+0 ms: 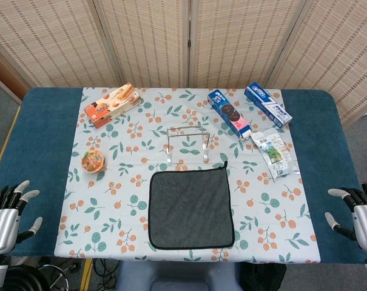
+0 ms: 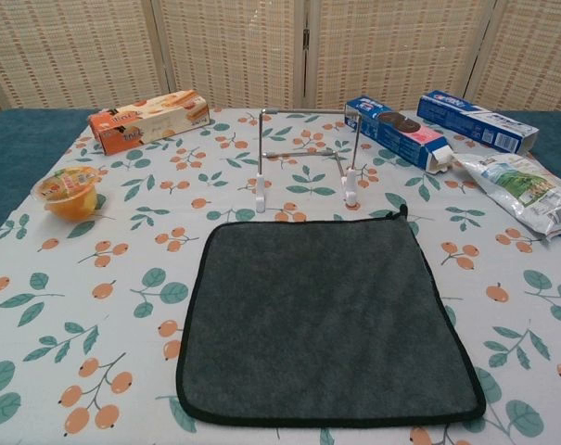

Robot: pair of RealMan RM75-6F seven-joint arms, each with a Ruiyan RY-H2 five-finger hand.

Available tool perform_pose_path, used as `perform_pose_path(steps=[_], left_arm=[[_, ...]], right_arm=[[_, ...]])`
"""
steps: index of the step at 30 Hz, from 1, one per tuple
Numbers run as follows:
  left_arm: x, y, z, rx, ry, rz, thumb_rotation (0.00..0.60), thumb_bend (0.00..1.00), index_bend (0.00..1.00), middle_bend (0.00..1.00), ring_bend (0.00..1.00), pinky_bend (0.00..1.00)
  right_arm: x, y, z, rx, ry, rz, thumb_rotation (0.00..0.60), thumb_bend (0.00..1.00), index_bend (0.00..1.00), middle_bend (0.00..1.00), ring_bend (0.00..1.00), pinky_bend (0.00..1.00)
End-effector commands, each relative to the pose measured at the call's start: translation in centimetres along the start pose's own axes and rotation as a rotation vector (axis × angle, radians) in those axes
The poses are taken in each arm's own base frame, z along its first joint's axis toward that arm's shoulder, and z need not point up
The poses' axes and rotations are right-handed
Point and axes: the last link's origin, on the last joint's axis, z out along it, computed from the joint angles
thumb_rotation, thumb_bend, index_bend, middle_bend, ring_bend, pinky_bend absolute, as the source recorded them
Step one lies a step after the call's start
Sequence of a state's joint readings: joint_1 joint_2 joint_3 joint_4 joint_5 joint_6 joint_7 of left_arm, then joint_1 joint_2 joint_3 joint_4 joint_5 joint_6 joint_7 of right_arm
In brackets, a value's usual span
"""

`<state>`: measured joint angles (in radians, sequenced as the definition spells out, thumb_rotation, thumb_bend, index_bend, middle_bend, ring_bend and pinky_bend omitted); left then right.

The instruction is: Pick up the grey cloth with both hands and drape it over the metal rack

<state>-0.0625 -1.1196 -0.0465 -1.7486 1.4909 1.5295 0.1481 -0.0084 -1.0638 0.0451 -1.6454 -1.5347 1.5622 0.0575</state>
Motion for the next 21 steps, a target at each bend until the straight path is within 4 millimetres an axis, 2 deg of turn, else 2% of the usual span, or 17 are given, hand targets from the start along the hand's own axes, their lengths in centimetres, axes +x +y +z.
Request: perform_pose_path(steps=[1,11,21], left_arm=[[0.0,0.0,0.0,-0.002,-0.003,0.002,0.600,0.29,0.24,0.12,0.10,0.06],[0.2,0.2,0.4,-0.052,-0.005,0.005,0.600,0.29,0.24,0.12,0.11,0.08],[-0.3,1.7,1.6,-0.188,-0.041,0.042,0.600,0.29,0.24,0.17,0.18,0.18]], right_arm=[[0.1,0.0,0.0,0.000,0.003,0.000,0.600,0.27,0.32,0.33,0.26,0.34],[0.6,-0.1,0.2,0.008,0.029,-0.008,0.600,0.27,0.32,0.33,0.26,0.34],[0.9,-0.5,0.8,0.031,0.028,-0.023,0.600,0.27,0.32,0.33,0.26,0.34]])
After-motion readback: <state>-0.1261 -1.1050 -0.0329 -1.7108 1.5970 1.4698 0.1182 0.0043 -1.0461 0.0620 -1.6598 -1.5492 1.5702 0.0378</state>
